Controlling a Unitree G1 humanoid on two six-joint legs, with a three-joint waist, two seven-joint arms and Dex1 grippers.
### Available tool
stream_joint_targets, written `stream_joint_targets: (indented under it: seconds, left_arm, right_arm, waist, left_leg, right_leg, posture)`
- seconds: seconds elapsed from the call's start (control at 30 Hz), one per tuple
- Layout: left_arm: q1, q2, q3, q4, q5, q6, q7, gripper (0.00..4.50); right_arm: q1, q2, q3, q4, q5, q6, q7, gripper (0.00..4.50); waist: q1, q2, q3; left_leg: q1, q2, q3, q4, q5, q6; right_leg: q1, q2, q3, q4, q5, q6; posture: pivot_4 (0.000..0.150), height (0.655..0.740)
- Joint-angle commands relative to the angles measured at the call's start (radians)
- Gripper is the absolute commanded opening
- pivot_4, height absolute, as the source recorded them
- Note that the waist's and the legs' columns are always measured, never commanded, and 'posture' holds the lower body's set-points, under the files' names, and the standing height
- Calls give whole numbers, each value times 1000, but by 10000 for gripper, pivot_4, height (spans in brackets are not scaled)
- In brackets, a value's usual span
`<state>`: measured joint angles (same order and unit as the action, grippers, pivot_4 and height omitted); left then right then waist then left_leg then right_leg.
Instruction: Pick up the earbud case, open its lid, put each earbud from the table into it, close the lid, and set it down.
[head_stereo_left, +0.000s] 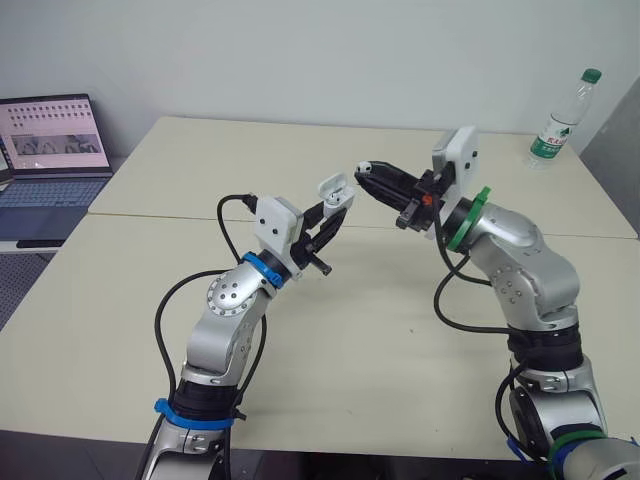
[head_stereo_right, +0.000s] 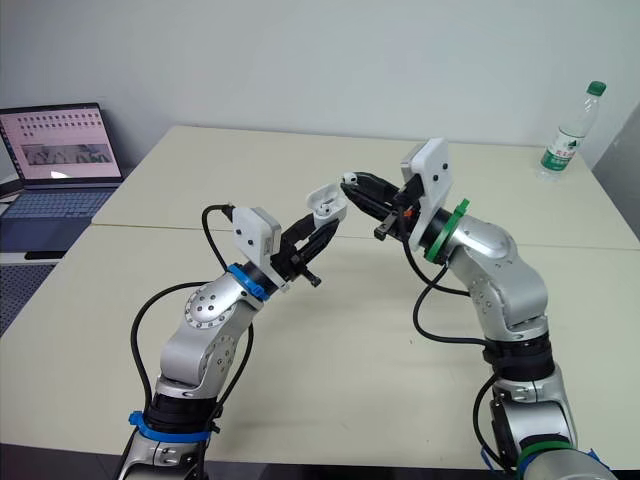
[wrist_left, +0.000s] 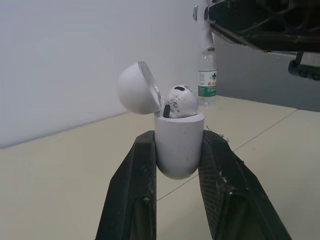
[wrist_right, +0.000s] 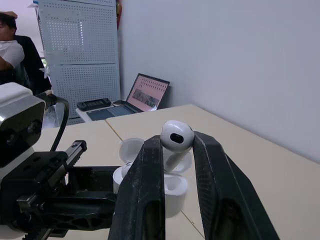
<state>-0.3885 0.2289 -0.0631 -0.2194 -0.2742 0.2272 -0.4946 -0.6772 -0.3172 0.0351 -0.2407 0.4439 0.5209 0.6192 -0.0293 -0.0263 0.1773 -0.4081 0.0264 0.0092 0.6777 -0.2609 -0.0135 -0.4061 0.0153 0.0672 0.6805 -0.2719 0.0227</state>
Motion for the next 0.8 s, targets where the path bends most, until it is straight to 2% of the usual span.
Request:
stream_joint_targets:
  seconds: [0.03, 0.8]
  left_arm:
    - [-14, -7, 0, -28, -22, -1, -10, 7768]
    - [-10, -7, -3, -59, -53, 22, -39, 7768]
  right_arm:
    - [3, 10, 7, -42, -23, -64, -10, 4303]
    - [15, -23, 31, 31, -87, -171, 43, 4303]
  waist:
    - [0, 0, 0]
    - [0, 0, 0]
  left_leg:
    - [0, 0, 0, 0, 0, 0]
    - [0, 0, 0, 0, 0, 0]
  right_leg:
    - [0, 0, 0, 0, 0, 0]
    - [0, 0, 0, 0, 0, 0]
  posture:
    - [1500, 7400]
    - [1500, 7400]
